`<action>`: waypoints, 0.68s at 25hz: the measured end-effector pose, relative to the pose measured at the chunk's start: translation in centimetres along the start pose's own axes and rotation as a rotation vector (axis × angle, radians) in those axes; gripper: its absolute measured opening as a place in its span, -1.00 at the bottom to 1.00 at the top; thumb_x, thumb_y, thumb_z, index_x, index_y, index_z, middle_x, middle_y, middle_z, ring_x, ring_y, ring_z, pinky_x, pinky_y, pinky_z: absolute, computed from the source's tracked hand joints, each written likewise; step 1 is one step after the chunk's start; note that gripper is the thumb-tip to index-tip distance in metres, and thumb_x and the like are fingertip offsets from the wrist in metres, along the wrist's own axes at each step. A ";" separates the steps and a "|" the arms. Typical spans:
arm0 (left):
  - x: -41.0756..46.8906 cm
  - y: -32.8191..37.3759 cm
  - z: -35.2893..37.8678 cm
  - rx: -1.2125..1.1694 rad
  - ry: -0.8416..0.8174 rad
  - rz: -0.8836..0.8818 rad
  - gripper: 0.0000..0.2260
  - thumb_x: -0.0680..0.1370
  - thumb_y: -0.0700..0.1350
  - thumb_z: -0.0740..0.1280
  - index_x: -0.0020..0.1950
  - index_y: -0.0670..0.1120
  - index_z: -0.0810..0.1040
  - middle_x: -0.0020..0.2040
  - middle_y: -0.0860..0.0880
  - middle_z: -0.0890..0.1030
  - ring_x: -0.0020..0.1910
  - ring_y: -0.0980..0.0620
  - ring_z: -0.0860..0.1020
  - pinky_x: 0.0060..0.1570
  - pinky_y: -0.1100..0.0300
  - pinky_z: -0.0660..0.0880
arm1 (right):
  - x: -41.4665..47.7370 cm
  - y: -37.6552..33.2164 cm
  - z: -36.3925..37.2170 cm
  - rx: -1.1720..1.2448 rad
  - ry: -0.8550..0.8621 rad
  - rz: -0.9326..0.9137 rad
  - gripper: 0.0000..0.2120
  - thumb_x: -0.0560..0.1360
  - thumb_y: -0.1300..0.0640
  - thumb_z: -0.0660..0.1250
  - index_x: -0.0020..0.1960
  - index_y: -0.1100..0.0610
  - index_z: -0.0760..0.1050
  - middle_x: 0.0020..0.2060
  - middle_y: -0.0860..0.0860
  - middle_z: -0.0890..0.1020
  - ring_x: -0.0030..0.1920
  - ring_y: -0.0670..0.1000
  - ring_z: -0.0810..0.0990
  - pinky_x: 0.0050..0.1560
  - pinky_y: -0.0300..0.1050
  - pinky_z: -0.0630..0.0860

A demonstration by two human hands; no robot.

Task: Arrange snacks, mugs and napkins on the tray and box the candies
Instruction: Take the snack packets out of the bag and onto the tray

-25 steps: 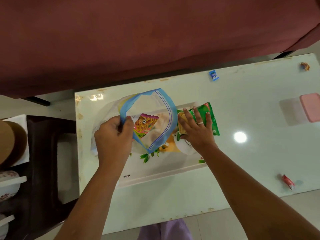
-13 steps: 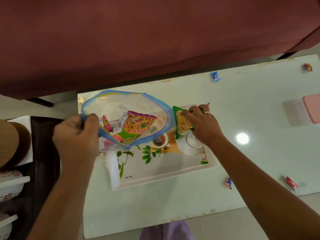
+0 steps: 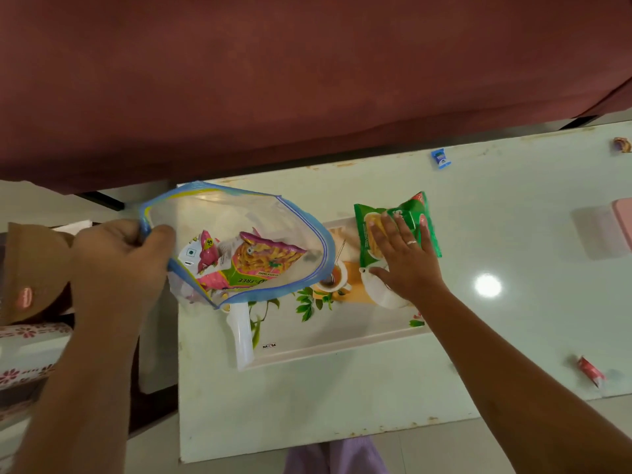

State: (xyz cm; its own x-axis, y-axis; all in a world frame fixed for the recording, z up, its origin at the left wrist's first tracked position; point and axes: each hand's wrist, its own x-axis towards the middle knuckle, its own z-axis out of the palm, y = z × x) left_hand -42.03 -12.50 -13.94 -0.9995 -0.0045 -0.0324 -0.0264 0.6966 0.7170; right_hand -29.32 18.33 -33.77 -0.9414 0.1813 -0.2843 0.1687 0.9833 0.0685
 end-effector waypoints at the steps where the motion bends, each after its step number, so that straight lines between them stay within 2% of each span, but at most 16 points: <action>1: -0.3 0.4 0.3 0.039 0.008 0.026 -0.70 0.48 -0.10 0.30 -0.33 -0.30 0.48 -0.66 -0.01 0.36 -0.62 0.16 0.44 -0.66 0.42 0.25 | -0.1 0.0 0.5 -0.001 -0.017 0.015 -0.19 0.50 -0.32 0.05 0.51 -0.01 -0.31 0.55 0.02 -0.12 0.54 0.08 -0.19 0.47 0.28 -0.18; 2: -0.5 0.6 0.6 0.074 0.010 0.041 -0.72 0.51 -0.15 0.30 -0.33 -0.30 0.48 -0.65 0.05 0.33 -0.60 0.19 0.45 -0.63 0.47 0.27 | 0.0 0.2 0.8 0.003 -0.030 0.026 -0.20 0.50 -0.33 0.02 0.50 -0.01 -0.34 0.55 0.02 -0.14 0.54 0.07 -0.20 0.47 0.27 -0.19; 3: -0.6 0.6 1.0 0.090 -0.003 0.046 -0.73 0.51 -0.16 0.31 -0.33 -0.30 0.48 -0.60 0.01 0.37 -0.59 0.13 0.45 -0.61 0.48 0.27 | 0.2 0.1 0.9 0.004 -0.041 0.030 -0.20 0.50 -0.33 0.00 0.50 -0.02 -0.34 0.55 0.02 -0.15 0.54 0.07 -0.21 0.48 0.27 -0.20; 5: -0.8 0.8 1.7 0.071 -0.046 0.029 -0.71 0.47 -0.08 0.34 -0.35 -0.24 0.49 -0.49 -0.18 0.48 -0.53 0.06 0.41 -0.49 0.29 0.39 | 0.4 -0.2 0.7 0.017 -0.021 0.034 -0.21 0.49 -0.33 0.02 0.53 -0.01 -0.24 0.55 0.03 -0.10 0.54 0.08 -0.17 0.47 0.28 -0.20; 6: -0.9 1.0 2.1 0.063 -0.060 0.012 -0.72 0.44 -0.04 0.34 -0.37 -0.21 0.50 -0.46 -0.23 0.52 -0.50 -0.04 0.43 -0.40 0.21 0.41 | 0.2 -0.4 0.7 0.024 0.015 0.038 -0.22 0.49 -0.32 0.05 0.54 0.01 -0.16 0.55 0.03 -0.04 0.54 0.09 -0.11 0.47 0.28 -0.19; 8: -1.1 1.0 2.9 0.083 -0.068 -0.011 -0.75 0.44 -0.05 0.33 -0.37 -0.17 0.53 -0.45 -0.17 0.55 -0.46 -0.08 0.48 -0.36 0.16 0.44 | -0.6 -0.7 0.7 0.043 0.082 0.033 -0.24 0.49 -0.29 0.12 0.54 0.05 -0.02 0.54 0.04 0.06 0.54 0.11 0.00 0.47 0.28 -0.14; 9: -1.3 1.0 3.4 0.096 -0.072 -0.017 -0.75 0.45 -0.06 0.33 -0.37 -0.17 0.54 -0.47 -0.13 0.54 -0.46 -0.05 0.49 -0.38 0.16 0.44 | -1.1 -0.7 0.7 0.059 0.061 0.029 -0.25 0.50 -0.27 0.13 0.54 0.06 -0.01 0.54 0.03 0.06 0.54 0.10 -0.01 0.48 0.26 -0.14; 12: -1.9 1.4 4.9 0.073 -0.118 -0.043 -0.75 0.45 -0.06 0.32 -0.38 -0.16 0.54 -0.50 -0.07 0.54 -0.49 -0.01 0.49 -0.42 0.18 0.42 | -1.2 -0.7 -0.5 0.095 -0.085 0.055 -0.30 0.55 -0.23 0.05 0.54 0.04 -0.13 0.55 0.00 -0.08 0.54 0.06 -0.14 0.49 0.16 -0.18; 13: -2.1 1.4 5.3 0.054 -0.139 -0.057 -0.76 0.45 -0.07 0.33 -0.40 -0.13 0.54 -0.51 -0.04 0.54 -0.49 0.02 0.51 -0.43 0.19 0.42 | -0.8 -1.0 -1.6 0.132 -0.079 0.059 -0.36 0.58 -0.18 0.03 0.54 0.04 -0.11 0.55 0.00 -0.05 0.55 0.05 -0.12 0.49 0.13 -0.15; 14: -2.3 1.5 5.6 0.042 -0.160 -0.064 -0.76 0.46 -0.09 0.33 -0.41 -0.10 0.54 -0.51 -0.01 0.55 -0.49 0.06 0.52 -0.45 0.20 0.42 | -0.7 -1.4 -3.2 0.229 -0.028 0.074 -0.43 0.60 -0.11 0.03 0.54 0.05 -0.01 0.55 0.02 0.06 0.54 0.07 -0.01 0.49 0.10 -0.06; 15: -2.5 1.4 5.9 0.036 -0.181 -0.063 -0.76 0.46 -0.09 0.33 -0.41 -0.07 0.53 -0.50 0.01 0.55 -0.48 0.08 0.53 -0.45 0.20 0.44 | -0.8 -1.9 -5.1 0.379 0.108 0.114 -0.53 0.62 -0.03 0.05 0.49 0.09 0.16 0.49 0.06 0.25 0.50 0.10 0.17 0.45 0.04 0.10; 17: -3.1 1.5 6.3 0.026 -0.220 -0.059 -0.78 0.47 -0.10 0.34 -0.38 -0.10 0.56 -0.45 -0.04 0.60 -0.43 0.04 0.59 -0.41 0.10 0.54 | -2.1 -3.2 -9.0 0.744 0.517 0.177 -0.71 0.59 0.08 0.12 0.24 0.13 0.48 0.17 0.06 0.59 0.18 0.03 0.53 0.20 -0.23 0.38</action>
State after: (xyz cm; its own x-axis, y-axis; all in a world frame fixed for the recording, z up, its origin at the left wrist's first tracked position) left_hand -38.88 -6.95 -17.15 -0.9679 0.1082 -0.2269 -0.0818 0.7180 0.6912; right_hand -30.56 14.64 -24.75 -0.8671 0.4759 0.1469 0.2979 0.7320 -0.6127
